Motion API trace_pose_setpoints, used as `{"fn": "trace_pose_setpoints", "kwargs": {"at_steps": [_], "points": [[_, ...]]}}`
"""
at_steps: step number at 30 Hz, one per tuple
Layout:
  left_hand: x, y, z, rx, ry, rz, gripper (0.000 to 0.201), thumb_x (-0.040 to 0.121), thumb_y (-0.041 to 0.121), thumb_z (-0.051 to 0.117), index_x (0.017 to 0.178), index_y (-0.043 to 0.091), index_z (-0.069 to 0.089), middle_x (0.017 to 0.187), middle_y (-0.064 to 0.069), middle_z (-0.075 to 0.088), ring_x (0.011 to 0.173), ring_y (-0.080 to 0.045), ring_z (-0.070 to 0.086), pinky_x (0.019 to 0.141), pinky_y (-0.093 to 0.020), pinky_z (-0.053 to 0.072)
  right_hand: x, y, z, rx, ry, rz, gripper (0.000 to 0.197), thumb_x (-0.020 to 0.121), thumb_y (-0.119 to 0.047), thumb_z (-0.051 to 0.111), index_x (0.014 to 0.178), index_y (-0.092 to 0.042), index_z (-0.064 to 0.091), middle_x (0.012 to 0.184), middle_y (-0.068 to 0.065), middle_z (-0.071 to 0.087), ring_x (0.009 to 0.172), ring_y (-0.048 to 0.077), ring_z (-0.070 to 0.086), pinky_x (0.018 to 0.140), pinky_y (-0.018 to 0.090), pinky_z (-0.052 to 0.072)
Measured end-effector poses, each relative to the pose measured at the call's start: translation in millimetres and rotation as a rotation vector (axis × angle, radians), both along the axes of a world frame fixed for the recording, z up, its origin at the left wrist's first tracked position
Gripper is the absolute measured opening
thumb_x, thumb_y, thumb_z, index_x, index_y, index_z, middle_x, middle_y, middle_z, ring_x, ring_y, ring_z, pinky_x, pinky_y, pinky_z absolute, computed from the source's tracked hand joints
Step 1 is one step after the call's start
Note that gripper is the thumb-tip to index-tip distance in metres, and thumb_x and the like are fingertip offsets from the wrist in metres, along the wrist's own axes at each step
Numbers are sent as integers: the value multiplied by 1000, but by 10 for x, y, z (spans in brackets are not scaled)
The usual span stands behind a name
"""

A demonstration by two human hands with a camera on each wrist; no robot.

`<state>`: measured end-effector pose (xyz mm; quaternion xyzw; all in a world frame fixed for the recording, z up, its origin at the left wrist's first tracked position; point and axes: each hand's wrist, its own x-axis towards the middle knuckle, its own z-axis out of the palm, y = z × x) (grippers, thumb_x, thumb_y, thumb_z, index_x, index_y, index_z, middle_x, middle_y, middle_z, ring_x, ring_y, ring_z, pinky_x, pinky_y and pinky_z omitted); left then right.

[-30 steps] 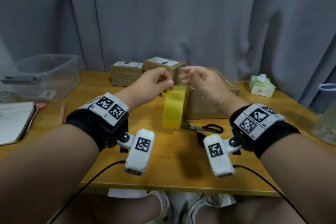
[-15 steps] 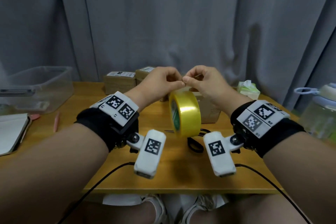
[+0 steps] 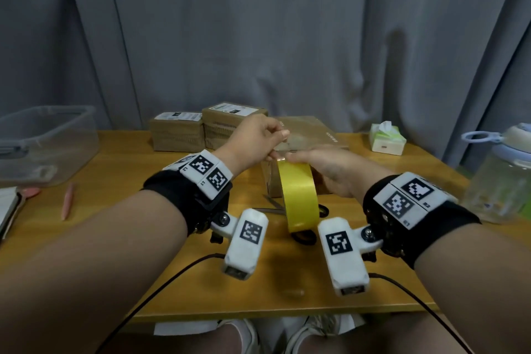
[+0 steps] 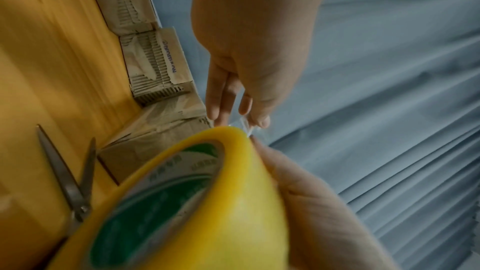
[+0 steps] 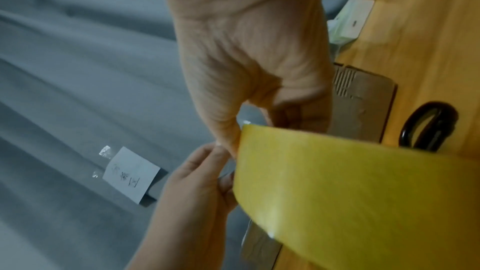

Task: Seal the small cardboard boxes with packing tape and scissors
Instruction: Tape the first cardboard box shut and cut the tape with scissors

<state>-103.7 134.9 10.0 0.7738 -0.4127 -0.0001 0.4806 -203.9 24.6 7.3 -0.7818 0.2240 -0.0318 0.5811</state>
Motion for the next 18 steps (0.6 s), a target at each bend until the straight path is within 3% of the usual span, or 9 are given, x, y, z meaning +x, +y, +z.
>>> {"fn": "trace_pose_setpoints", "kwargs": {"at_steps": [3, 5, 7, 9, 11, 12, 14, 16, 18], "points": [[139, -66, -40, 30, -149, 74, 19, 91, 20, 61, 83, 6, 70, 80, -5, 58, 66, -14, 55, 69, -28, 45, 65, -40, -9, -89, 67, -57, 73, 69, -53, 76, 125, -11, 55, 125, 13, 60, 108, 30, 59, 95, 45, 48], [231, -109, -26, -1, -208, 145, 21, 91, 23, 61, 87, 6, 72, 84, -2, 54, 78, -13, 51, 74, -22, 36, 71, -63, -13, -134, 101, -62, 68, 84, -50, 66, 135, -9, 48, 136, 11, 51, 113, 28, 53, 94, 36, 42], [300, -169, -32, 6, -214, 162, 21, 91, 24, 61, 88, 7, 72, 81, 2, 54, 83, -13, 51, 74, -21, 35, 77, -141, -48, -147, 124, -105, 69, 90, -49, 59, 142, -8, 40, 142, 11, 45, 119, 28, 47, 93, 34, 39], [348, -206, -71, 40, -173, 151, 22, 92, 24, 60, 91, 6, 72, 86, 0, 61, 81, -12, 54, 72, -20, 37, 83, -103, -25, -139, 115, -133, 76, 80, -54, 68, 138, -11, 45, 134, 8, 51, 115, 28, 50, 93, 38, 43], [404, -212, -99, 44, -130, 146, 23, 92, 24, 60, 95, 4, 72, 88, -1, 64, 73, -5, 54, 66, -15, 39, 121, -119, -36, -77, 88, -183, 83, 62, -54, 79, 129, -15, 52, 133, 8, 54, 119, 31, 52, 100, 48, 43], [438, -212, -99, 34, -111, 142, 24, 92, 25, 60, 96, 4, 72, 89, -2, 66, 75, -6, 56, 68, -15, 42, 152, -143, -41, -31, 76, -195, 70, 63, -49, 79, 120, -14, 56, 128, 9, 58, 117, 31, 54, 100, 48, 44], [500, -224, -84, 21, -65, 137, 26, 90, 27, 62, 98, 5, 73, 98, -7, 70, 89, -16, 63, 84, -25, 48, 156, -167, -23, 11, 77, -189, 29, 82, -34, 71, 100, -13, 59, 108, 7, 63, 100, 26, 59, 89, 38, 47], [542, -251, -68, 47, -53, 148, 27, 89, 29, 64, 99, 6, 73, 99, -10, 71, 95, -22, 63, 90, -35, 49, 185, -207, -18, 1, 103, -181, 20, 89, -30, 64, 98, -13, 57, 106, 7, 61, 102, 27, 58, 89, 37, 45], [569, -277, -70, 68, -45, 163, 28, 89, 30, 64, 100, 6, 73, 99, -10, 71, 96, -22, 63, 90, -34, 49, 225, -190, 1, -20, 120, -173, 17, 91, -31, 62, 92, -15, 55, 102, 5, 59, 101, 26, 56, 88, 35, 44]]}}
